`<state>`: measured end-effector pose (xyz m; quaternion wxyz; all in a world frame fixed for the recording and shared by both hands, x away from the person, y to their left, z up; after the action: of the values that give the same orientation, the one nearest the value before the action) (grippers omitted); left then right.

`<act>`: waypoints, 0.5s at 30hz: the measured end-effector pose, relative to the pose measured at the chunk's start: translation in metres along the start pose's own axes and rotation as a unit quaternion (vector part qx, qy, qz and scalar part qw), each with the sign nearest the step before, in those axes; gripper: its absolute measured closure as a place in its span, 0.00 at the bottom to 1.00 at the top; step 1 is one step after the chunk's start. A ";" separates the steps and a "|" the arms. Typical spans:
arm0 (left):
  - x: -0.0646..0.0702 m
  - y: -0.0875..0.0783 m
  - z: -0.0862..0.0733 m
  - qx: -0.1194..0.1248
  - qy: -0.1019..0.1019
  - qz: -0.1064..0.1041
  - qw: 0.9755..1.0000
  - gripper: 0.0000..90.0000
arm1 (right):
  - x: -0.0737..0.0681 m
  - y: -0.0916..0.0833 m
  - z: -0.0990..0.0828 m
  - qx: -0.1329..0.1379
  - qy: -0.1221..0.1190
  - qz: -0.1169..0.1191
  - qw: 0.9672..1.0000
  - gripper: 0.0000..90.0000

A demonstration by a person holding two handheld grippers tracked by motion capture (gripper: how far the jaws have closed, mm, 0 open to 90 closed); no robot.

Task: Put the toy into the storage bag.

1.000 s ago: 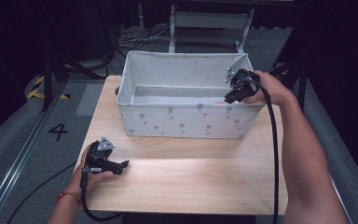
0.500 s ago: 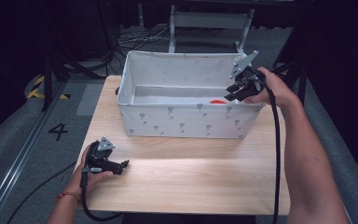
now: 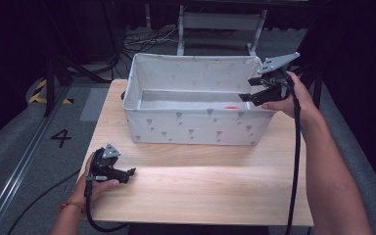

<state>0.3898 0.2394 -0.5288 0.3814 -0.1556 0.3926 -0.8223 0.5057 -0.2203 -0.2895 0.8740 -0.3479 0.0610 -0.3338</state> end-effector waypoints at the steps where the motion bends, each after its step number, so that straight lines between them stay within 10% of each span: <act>1: 0.000 0.000 0.000 0.000 0.000 0.000 1.000 0.00 | 0.000 -0.004 0.000 0.006 0.005 -0.004 1.000 0.37; 15: 0.000 0.000 0.000 0.000 -0.001 0.000 1.000 0.00 | -0.012 -0.039 -0.019 0.048 0.024 -0.059 0.997 0.27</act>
<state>0.3896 0.2392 -0.5288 0.3822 -0.1565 0.3922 -0.8219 0.4688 -0.2443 -0.2800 0.8666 -0.3004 0.0450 -0.3958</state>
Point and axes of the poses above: each handheld gripper's, and its own axes: y roughly forward along the jaws, z roughly out of its top, x roughly to its right, the point moved 4 cm from there along y, roughly forward along the jaws, and after that the axes turned 5 degrees about y, right-handed, at the moved point
